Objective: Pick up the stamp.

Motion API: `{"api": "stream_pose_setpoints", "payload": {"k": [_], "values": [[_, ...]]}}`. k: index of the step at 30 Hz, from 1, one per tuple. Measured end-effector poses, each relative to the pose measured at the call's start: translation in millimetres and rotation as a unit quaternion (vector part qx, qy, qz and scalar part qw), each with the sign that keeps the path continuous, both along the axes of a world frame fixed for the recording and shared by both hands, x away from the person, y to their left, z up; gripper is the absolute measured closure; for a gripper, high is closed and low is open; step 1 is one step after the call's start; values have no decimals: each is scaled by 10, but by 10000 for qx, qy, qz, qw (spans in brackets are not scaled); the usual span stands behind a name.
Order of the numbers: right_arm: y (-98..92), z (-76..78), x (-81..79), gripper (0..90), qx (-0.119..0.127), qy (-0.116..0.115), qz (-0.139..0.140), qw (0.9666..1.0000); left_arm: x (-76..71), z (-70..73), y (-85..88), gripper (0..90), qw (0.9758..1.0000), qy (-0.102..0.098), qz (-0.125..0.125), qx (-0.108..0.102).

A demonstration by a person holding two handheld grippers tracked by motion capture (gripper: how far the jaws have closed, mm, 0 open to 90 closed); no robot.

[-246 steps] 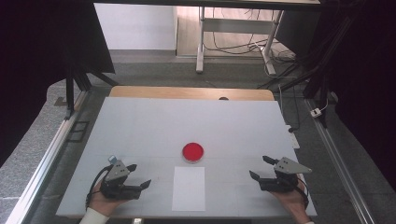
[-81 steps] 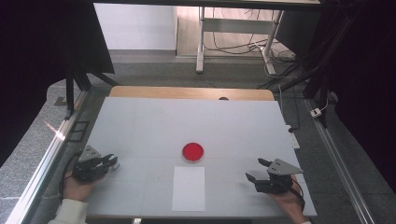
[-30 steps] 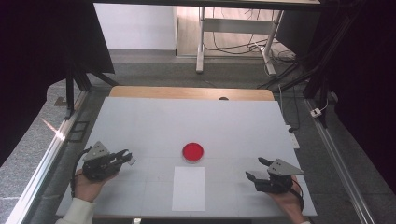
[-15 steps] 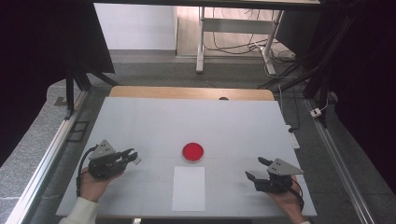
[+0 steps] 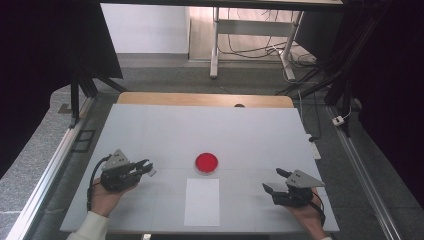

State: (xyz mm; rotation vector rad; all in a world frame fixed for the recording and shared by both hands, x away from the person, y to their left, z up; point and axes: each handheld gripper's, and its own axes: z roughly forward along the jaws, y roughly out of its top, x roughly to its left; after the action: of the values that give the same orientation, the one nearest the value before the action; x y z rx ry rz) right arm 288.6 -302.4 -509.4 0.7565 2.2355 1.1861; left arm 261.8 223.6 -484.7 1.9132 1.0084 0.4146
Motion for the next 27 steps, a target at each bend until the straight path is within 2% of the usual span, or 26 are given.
{"api": "stream_pose_setpoints", "payload": {"k": [27], "values": [[7, -4, 3, 251, 4, -1, 12, 10000, 136, 52, -384, 750, 9993, -44, -376, 51]]}}
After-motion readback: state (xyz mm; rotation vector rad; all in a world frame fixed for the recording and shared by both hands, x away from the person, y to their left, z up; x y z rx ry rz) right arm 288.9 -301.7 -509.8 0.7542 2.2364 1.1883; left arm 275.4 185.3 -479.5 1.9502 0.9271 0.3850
